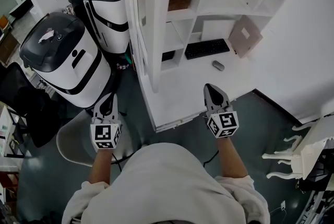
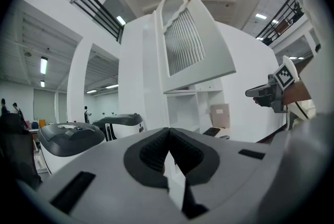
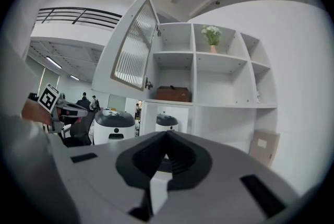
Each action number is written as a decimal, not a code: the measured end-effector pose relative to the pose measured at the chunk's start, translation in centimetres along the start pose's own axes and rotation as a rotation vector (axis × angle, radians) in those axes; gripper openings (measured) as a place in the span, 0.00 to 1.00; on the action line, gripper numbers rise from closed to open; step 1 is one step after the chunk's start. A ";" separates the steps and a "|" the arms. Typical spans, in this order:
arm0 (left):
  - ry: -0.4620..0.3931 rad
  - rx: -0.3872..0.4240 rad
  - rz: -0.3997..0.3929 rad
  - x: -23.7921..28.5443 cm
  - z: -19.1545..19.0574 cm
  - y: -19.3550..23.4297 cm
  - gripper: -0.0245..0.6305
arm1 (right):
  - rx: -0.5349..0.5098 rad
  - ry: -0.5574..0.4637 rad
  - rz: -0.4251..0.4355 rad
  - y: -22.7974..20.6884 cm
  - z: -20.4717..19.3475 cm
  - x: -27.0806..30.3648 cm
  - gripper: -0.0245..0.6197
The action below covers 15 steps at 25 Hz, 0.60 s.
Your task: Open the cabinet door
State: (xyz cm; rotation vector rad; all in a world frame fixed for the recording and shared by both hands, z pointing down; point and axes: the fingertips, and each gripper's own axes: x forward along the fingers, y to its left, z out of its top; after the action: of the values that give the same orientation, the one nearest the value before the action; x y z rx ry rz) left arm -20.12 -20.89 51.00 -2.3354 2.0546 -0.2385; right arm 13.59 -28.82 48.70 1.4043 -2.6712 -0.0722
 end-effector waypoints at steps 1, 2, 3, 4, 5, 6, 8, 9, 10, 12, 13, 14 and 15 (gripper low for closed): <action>-0.001 0.001 -0.001 0.0 0.0 0.0 0.04 | 0.001 0.001 -0.001 0.0 -0.1 0.0 0.04; -0.001 0.001 -0.002 0.1 0.1 -0.1 0.04 | 0.001 0.002 -0.001 0.0 -0.1 0.0 0.04; -0.002 0.001 -0.003 0.1 0.1 -0.1 0.04 | 0.001 0.002 -0.002 0.0 -0.1 0.0 0.04; -0.003 0.002 -0.004 0.1 0.2 -0.2 0.04 | 0.001 0.002 -0.002 0.0 -0.1 -0.1 0.04; -0.003 0.002 -0.005 0.1 0.2 -0.2 0.04 | 0.001 0.001 -0.002 0.0 -0.1 -0.2 0.04; -0.003 0.002 -0.004 0.0 0.2 -0.3 0.04 | 0.001 -0.001 -0.002 -0.1 -0.1 -0.3 0.04; -0.003 0.002 -0.003 0.0 0.2 -0.3 0.04 | 0.002 -0.003 -0.002 -0.1 0.0 -0.4 0.04; -0.003 0.003 -0.003 -0.1 0.2 -0.3 0.04 | 0.003 -0.003 -0.001 -0.1 0.0 -0.4 0.04; -0.004 0.003 -0.003 -0.1 0.3 -0.3 0.04 | 0.003 -0.003 -0.001 -0.1 0.0 -0.3 0.04; -0.004 0.004 -0.003 0.0 0.2 -0.3 0.04 | 0.002 -0.002 0.000 -0.2 -0.1 -0.3 0.04; -0.004 0.005 -0.003 -0.1 0.2 -0.3 0.04 | 0.001 -0.002 0.001 -0.1 -0.1 -0.3 0.04; -0.003 0.005 -0.003 -0.1 0.2 -0.3 0.04 | 0.000 -0.001 0.002 -0.1 -0.1 -0.3 0.04; -0.003 0.006 -0.003 -0.1 0.3 -0.3 0.04 | 0.000 -0.001 0.003 -0.1 -0.1 -0.3 0.04</action>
State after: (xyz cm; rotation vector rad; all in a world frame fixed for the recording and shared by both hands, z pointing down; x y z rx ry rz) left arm -19.84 -20.79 50.75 -2.3339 2.0457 -0.2407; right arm 13.84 -28.59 48.78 1.4006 -2.6740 -0.0728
